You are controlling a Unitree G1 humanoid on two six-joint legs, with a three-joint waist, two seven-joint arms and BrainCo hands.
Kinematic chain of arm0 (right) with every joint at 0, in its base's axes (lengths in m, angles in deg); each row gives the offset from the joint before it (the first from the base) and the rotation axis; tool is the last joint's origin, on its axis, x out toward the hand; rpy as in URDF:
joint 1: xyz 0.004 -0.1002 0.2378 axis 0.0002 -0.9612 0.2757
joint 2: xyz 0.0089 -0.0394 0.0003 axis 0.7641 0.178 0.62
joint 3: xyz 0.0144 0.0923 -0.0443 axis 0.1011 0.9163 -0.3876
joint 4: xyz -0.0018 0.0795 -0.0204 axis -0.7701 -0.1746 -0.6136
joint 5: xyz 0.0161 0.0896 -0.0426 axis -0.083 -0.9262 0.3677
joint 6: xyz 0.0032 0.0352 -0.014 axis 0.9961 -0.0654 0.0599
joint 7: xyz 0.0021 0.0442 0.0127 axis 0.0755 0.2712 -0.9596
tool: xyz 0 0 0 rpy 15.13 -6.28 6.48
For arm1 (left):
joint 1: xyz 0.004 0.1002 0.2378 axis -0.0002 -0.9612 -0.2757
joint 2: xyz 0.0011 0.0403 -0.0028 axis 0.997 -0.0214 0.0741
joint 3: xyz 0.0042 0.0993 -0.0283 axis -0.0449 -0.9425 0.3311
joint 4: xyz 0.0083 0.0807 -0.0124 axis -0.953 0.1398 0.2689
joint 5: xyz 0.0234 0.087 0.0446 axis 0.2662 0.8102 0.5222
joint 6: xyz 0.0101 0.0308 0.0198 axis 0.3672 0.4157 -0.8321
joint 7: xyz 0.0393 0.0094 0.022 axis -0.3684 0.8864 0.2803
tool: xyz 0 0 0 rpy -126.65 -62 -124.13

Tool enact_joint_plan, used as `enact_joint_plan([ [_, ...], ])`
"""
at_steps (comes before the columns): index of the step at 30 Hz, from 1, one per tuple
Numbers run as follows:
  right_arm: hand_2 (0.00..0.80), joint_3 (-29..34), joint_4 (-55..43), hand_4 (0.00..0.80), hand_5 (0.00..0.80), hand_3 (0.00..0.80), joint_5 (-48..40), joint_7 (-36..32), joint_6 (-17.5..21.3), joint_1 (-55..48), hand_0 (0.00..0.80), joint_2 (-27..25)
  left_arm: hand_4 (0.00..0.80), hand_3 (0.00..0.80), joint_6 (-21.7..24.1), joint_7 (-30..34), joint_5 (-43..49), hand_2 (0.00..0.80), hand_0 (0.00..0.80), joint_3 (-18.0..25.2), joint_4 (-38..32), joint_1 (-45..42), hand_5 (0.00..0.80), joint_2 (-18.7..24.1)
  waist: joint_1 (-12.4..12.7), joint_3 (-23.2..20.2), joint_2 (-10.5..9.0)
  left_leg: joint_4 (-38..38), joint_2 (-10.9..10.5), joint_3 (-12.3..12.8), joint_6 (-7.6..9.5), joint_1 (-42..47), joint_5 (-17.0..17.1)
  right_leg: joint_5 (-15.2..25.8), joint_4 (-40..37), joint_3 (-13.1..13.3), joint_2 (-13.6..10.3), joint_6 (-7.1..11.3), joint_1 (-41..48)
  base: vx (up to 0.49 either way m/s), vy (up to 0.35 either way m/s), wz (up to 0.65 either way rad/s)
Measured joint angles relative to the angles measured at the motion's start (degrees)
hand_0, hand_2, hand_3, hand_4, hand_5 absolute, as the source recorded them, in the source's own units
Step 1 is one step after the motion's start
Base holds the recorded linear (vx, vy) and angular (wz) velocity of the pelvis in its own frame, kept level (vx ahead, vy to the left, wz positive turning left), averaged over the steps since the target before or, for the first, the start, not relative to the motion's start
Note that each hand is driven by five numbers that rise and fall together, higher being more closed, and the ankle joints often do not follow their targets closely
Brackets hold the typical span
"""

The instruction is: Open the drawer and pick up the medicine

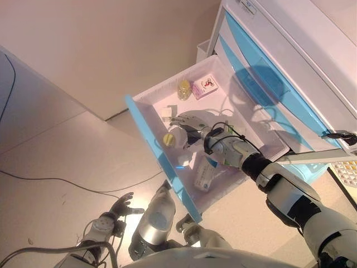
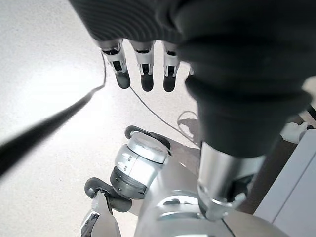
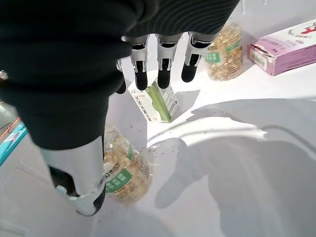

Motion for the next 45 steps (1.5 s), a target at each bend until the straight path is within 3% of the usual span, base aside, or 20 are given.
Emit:
enact_joint_plan([
  [45,0.0,-1.72,0.0,0.0,0.0,0.0,2.81,-1.46,0.06,0.5,0.0,2.19,0.0,0.0,1.06,0.17,-1.7,0.0,0.0,0.0,-1.13,0.02,0.0,-0.01,0.55,1.34,1.15,0.04,-0.01,0.02,-0.03,-1.76,0.1,0.0,0.19,0.14,-0.08,0.0,-1.87,0.0,0.0,0.0],
])
